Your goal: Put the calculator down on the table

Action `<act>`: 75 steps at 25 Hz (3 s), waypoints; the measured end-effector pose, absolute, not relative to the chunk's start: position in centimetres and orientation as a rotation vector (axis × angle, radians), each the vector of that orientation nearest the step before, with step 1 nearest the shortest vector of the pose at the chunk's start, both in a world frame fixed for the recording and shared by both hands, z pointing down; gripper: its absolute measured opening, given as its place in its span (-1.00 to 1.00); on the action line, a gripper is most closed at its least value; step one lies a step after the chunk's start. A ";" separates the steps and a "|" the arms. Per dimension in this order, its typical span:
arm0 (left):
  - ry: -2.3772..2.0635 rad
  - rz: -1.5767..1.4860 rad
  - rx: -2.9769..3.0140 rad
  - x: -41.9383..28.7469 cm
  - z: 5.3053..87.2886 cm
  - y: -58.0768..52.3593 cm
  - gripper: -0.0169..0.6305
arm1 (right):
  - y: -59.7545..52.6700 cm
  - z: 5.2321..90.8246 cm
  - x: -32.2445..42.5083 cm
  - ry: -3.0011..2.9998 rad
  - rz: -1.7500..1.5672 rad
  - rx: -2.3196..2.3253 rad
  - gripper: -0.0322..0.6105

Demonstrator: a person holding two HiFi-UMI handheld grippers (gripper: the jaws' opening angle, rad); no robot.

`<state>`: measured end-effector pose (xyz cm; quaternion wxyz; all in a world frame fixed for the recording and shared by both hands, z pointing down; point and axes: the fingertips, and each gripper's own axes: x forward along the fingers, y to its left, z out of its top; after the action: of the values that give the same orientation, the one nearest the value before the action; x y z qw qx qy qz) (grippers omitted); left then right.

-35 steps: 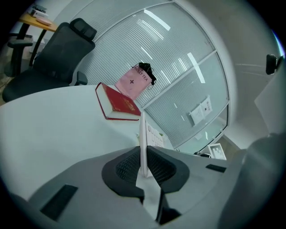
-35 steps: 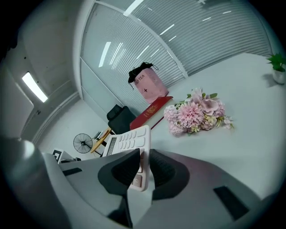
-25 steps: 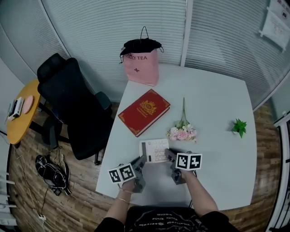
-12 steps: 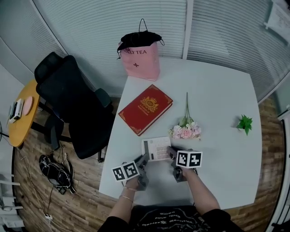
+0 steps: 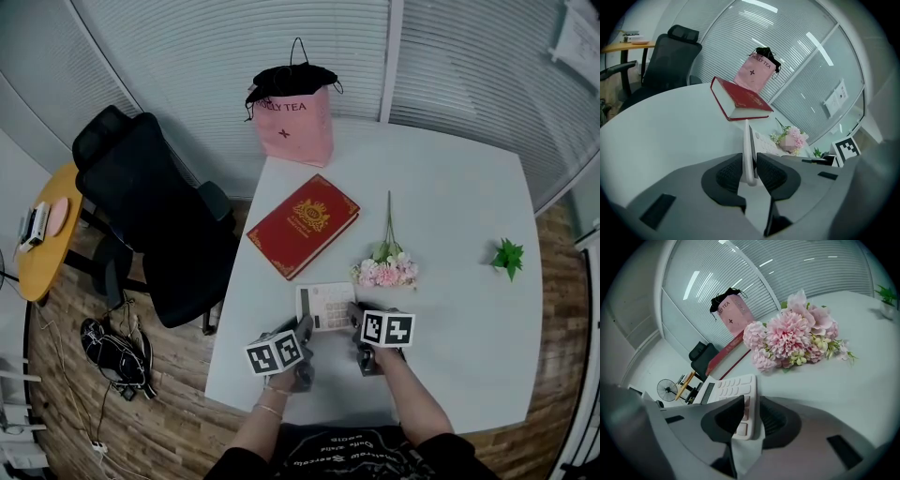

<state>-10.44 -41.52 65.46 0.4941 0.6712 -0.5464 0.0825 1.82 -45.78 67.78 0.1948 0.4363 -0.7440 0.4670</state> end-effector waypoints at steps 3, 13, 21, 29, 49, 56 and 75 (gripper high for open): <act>-1.327 0.176 1.616 -10.5 65.4 -41.6 -0.25 | -46.0 67.3 1.8 -2.120 1.301 1.212 -0.32; -1.526 0.193 1.799 -11.8 59.7 -40.5 -0.03 | -45.2 61.5 1.3 -2.337 1.000 1.179 -0.15; -1.533 0.210 2.003 -10.3 54.4 -36.6 -0.03 | -42.0 55.8 1.7 -2.441 0.764 1.185 -0.15; -1.553 0.158 2.145 -9.9 49.5 -31.2 -0.04 | -36.9 50.9 2.6 -2.510 0.616 1.235 -0.15; -1.281 0.287 2.372 -9.1 50.2 -17.7 -0.04 | -20.7 50.5 3.2 -2.519 0.433 1.349 -0.16; -1.267 0.327 2.382 -9.4 51.0 -16.8 -0.04 | -19.5 51.1 2.8 -2.497 0.389 1.337 -0.16; -1.237 0.304 2.310 -8.2 52.2 -16.6 -0.89 | -19.0 51.7 2.6 -2.496 0.311 1.282 -0.87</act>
<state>-8.25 -16.57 52.19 0.2491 0.8481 -0.4541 0.1115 2.61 -19.05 51.73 0.1582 0.4484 -0.8730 0.1089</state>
